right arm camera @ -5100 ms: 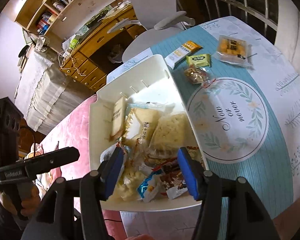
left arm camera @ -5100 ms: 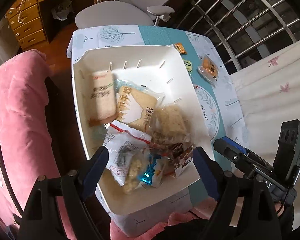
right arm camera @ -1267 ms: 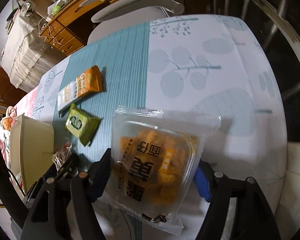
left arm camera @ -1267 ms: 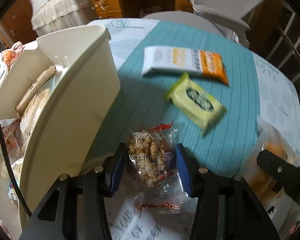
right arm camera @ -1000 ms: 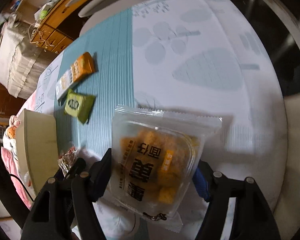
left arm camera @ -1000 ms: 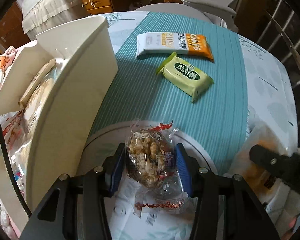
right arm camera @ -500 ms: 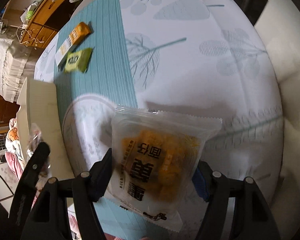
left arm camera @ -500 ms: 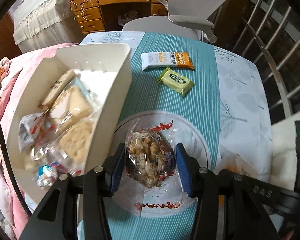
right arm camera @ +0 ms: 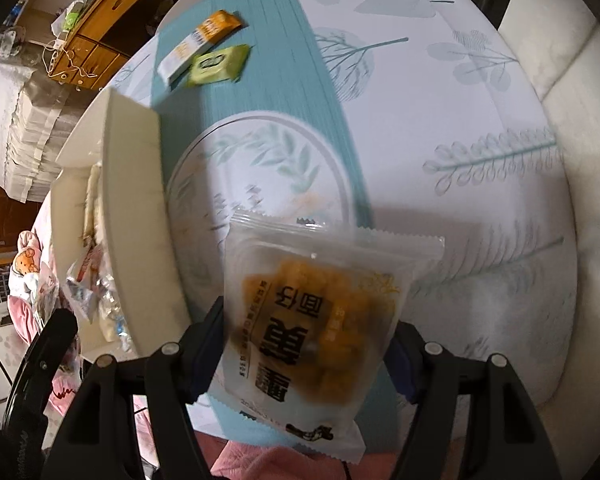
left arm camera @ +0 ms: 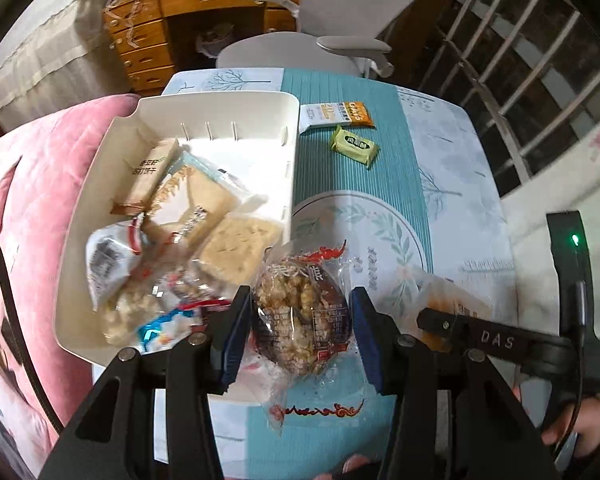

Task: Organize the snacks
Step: 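Carry nut bag over white tray with left tool while right tool carries orange-cube bag there, then open both tools to drop nut bag and orange-cube bag into the tray, then move left tool to white-orange oats bar while right tool reaches yellow-green pastry packet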

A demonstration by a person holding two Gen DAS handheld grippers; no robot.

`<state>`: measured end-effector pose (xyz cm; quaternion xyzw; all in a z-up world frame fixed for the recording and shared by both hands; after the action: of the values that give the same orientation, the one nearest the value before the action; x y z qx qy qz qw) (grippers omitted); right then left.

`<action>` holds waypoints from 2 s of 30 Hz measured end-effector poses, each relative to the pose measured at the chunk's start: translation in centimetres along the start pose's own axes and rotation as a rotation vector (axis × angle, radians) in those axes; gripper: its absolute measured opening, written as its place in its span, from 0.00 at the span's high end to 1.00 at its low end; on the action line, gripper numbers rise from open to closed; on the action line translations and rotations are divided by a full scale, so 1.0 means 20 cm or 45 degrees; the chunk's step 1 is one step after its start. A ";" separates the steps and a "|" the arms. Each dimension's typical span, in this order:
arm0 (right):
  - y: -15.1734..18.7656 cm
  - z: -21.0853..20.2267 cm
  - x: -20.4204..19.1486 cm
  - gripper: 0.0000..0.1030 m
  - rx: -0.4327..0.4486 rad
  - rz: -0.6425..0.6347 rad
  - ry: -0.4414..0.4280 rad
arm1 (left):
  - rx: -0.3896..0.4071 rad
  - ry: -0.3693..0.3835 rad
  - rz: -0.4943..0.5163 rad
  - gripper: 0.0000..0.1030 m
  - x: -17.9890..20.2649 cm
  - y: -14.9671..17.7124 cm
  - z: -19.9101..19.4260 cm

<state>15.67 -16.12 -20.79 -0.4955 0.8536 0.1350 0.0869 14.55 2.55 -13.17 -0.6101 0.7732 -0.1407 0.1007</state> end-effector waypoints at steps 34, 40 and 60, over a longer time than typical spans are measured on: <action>0.52 -0.11 -0.89 0.20 0.353 -0.133 -0.341 | 0.194 0.063 0.084 0.23 -0.95 0.16 -0.24; 0.51 -0.13 -0.85 0.20 0.380 -0.093 -0.328 | 0.147 0.102 0.077 0.23 -0.96 0.15 -0.22; 0.38 -0.20 -0.54 0.20 0.499 -0.187 -0.110 | -0.019 0.254 0.283 0.19 -0.66 -0.20 -0.15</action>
<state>14.31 -4.96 -12.77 -0.5237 0.8207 -0.0192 0.2275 20.27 14.79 -9.22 -0.5044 0.8432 -0.1827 0.0338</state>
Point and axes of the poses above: each gripper's, at about its wrist camera, not at the fingertips, and z roughly the way its jaws point, x to its right, y to its underside, the point moved 3 cm from there along z, roughly the way its jaws point, and after that the axes turned 14 degrees about z, right-handed, at the moved point
